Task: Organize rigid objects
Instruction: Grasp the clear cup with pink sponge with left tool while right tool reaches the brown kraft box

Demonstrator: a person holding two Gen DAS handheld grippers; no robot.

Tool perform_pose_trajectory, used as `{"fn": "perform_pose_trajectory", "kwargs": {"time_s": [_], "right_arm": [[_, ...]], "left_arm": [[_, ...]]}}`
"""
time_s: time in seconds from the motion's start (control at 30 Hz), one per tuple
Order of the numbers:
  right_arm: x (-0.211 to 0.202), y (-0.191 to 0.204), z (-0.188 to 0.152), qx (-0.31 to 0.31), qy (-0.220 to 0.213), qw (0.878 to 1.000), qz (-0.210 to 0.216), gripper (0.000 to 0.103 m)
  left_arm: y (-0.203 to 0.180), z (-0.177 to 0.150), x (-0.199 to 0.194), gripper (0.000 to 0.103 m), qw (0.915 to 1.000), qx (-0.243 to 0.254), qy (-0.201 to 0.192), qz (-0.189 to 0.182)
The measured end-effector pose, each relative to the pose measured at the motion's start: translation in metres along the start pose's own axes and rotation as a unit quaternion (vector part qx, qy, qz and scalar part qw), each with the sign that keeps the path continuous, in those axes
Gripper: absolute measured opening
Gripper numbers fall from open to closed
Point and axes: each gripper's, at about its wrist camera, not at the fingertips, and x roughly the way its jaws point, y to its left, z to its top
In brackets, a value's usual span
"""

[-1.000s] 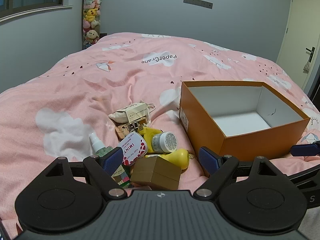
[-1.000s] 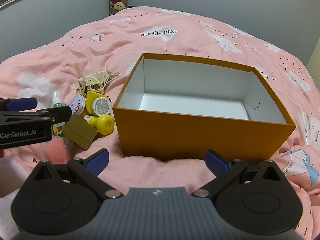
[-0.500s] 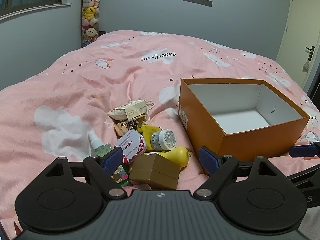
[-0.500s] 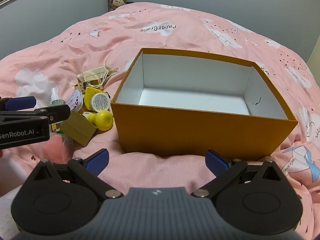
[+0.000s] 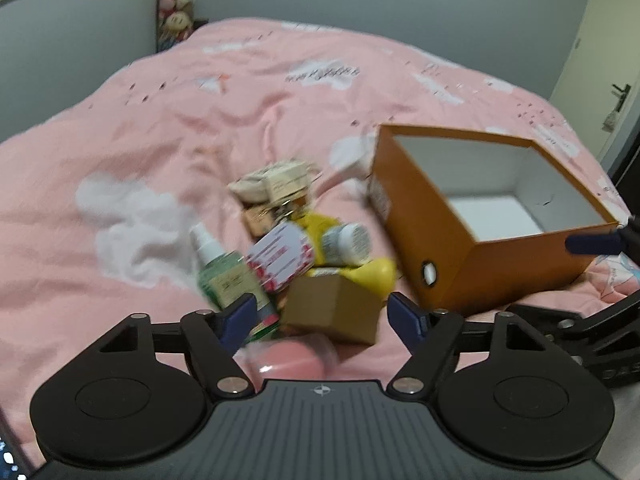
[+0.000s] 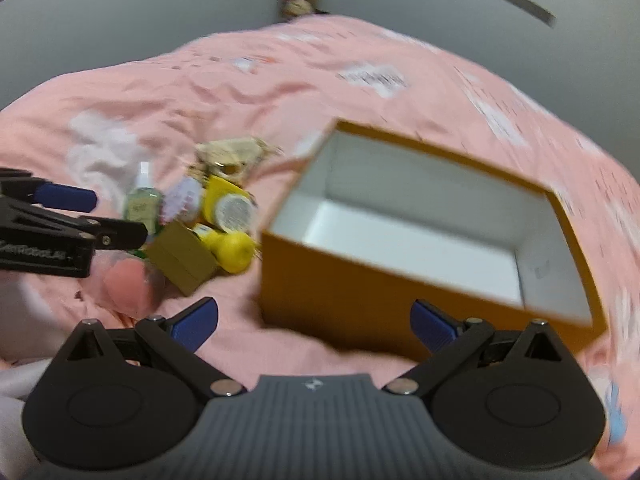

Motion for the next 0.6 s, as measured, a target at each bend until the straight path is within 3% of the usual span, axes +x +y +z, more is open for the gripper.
{"fn": "perform_pose_trajectory", "kwargs": {"time_s": [0.07, 0.2, 0.4, 0.6], "right_arm": [[0.0, 0.004, 0.007, -0.017, -0.008, 0.999, 0.031, 0.098], [0.008, 0.015, 0.021, -0.033, -0.003, 0.994, 0.102, 0.076], [0.035, 0.051, 0.035, -0.092, 0.007, 0.984, 0.155, 0.054], [0.063, 0.067, 0.041, -0.148, 0.024, 0.969, 0.195, 0.046]], "left_arm": [[0.01, -0.001, 0.001, 0.082, 0.9999, -0.009, 0.014, 0.002], [0.027, -0.003, 0.004, 0.072, 0.9987, -0.03, 0.041, 0.008], [0.041, -0.004, 0.008, 0.07, 0.9964, -0.031, 0.079, -0.003], [0.034, -0.01, 0.018, 0.074, 0.9943, -0.009, 0.104, -0.022]]}}
